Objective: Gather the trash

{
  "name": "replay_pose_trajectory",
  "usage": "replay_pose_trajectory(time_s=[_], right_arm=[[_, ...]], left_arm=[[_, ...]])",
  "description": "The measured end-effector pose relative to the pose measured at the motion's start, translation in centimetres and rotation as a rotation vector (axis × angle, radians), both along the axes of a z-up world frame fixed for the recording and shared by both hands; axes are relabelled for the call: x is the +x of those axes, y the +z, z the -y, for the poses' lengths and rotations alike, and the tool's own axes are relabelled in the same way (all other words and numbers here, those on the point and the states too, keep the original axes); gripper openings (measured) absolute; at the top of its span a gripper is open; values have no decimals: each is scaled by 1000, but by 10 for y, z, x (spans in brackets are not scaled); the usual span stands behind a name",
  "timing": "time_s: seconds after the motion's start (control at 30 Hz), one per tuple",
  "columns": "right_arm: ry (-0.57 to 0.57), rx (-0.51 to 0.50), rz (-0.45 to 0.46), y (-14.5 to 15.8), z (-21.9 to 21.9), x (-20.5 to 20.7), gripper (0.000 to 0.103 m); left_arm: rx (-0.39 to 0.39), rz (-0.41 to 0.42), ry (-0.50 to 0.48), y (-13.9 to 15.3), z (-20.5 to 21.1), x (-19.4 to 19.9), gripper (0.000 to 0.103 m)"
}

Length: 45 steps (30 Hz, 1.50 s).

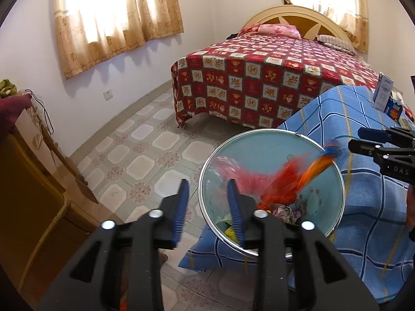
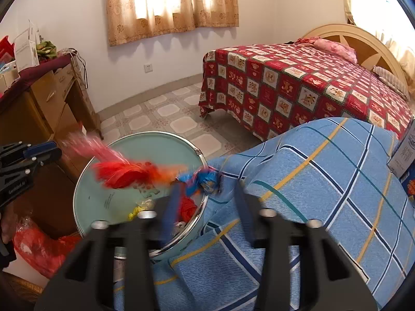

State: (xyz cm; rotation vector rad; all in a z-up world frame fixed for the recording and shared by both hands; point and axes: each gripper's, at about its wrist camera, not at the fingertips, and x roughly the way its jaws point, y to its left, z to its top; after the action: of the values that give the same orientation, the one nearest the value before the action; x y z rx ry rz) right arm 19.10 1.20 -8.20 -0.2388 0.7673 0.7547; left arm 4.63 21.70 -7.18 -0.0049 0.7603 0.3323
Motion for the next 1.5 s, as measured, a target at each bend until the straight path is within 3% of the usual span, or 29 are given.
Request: replay_pose_trajectory(time_s=[0.07,0.23,0.47,0.87,1.5], right_arm=[[-6,7,-3,1,2,-2,49],[-50,47,19,11,23,-13,60],[-141,98,87,30,68,-32,64],[-220,157,150,53,117,-48,71],[-267,162,158,54,131,-57,73]], left_arm=[[-5,14,1,2,1,-1,57],[2,45,1,8,9,-5,76],[20,109,-10,27,25,-13,87],[48,172,-40,46,49,-23,95],[47,173,-49,46,54,-25,97]])
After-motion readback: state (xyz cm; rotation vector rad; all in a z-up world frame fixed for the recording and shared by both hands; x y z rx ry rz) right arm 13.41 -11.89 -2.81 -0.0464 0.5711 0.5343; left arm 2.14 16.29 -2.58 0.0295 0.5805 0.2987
